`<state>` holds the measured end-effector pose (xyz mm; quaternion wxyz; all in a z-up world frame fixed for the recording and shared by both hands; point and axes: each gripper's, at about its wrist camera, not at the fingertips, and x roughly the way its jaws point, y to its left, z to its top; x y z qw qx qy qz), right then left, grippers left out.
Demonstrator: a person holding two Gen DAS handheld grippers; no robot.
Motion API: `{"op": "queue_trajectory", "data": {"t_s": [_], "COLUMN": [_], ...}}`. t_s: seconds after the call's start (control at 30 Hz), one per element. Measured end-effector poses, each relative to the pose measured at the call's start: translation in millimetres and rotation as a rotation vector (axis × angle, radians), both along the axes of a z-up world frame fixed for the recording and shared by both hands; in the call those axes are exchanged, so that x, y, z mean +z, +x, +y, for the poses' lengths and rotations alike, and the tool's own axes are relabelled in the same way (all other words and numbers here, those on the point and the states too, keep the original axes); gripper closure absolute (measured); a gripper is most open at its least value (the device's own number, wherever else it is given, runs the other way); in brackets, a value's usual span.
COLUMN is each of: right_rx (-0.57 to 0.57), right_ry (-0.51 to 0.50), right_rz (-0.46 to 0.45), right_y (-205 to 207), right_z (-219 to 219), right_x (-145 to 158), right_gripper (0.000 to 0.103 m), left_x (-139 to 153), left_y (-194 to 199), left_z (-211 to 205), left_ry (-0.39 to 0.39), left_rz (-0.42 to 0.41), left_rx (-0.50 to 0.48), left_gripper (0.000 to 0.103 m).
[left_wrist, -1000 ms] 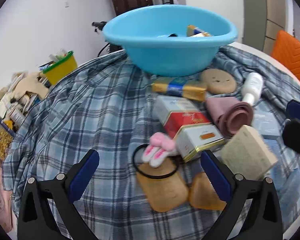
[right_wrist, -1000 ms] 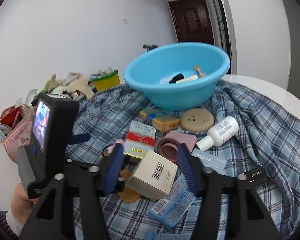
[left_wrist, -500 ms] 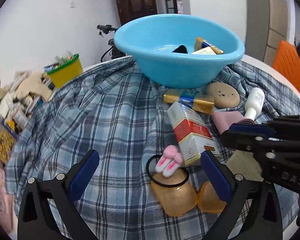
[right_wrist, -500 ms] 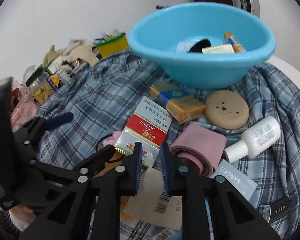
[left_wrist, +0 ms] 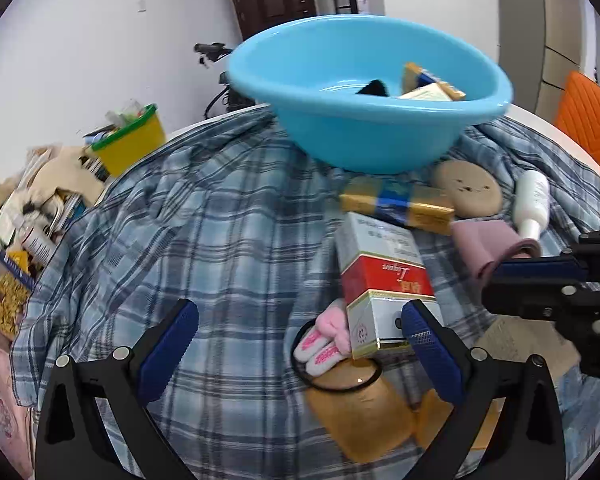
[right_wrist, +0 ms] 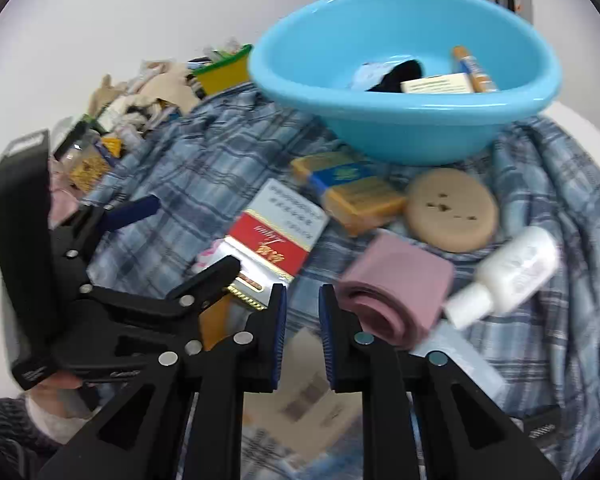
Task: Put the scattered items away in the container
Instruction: 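Lower the left gripper onto the red-and-white medicine box and close it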
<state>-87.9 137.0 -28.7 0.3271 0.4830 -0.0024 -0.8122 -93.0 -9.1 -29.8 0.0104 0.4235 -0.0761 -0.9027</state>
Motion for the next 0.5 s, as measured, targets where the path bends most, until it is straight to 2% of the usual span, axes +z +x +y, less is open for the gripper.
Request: {"op": "queue_trajectory", "data": {"t_s": [0.23,0.5], "right_rx": [-0.009,-0.019], "right_ry": [0.023,-0.109], "right_rz": [-0.068,-0.194], "right_y": [-13,-28], "right_z": [-26,-35], "right_x": [-15,-28], "right_gripper": [0.088,0.088], "left_x": [-4,-4], "left_y": [8,14], "left_z": [-18,-40], "left_ry": [0.023,0.028], "left_rz": [-0.01,-0.016], "left_rx": [0.022,0.052], "left_gripper": [0.0,0.0]}}
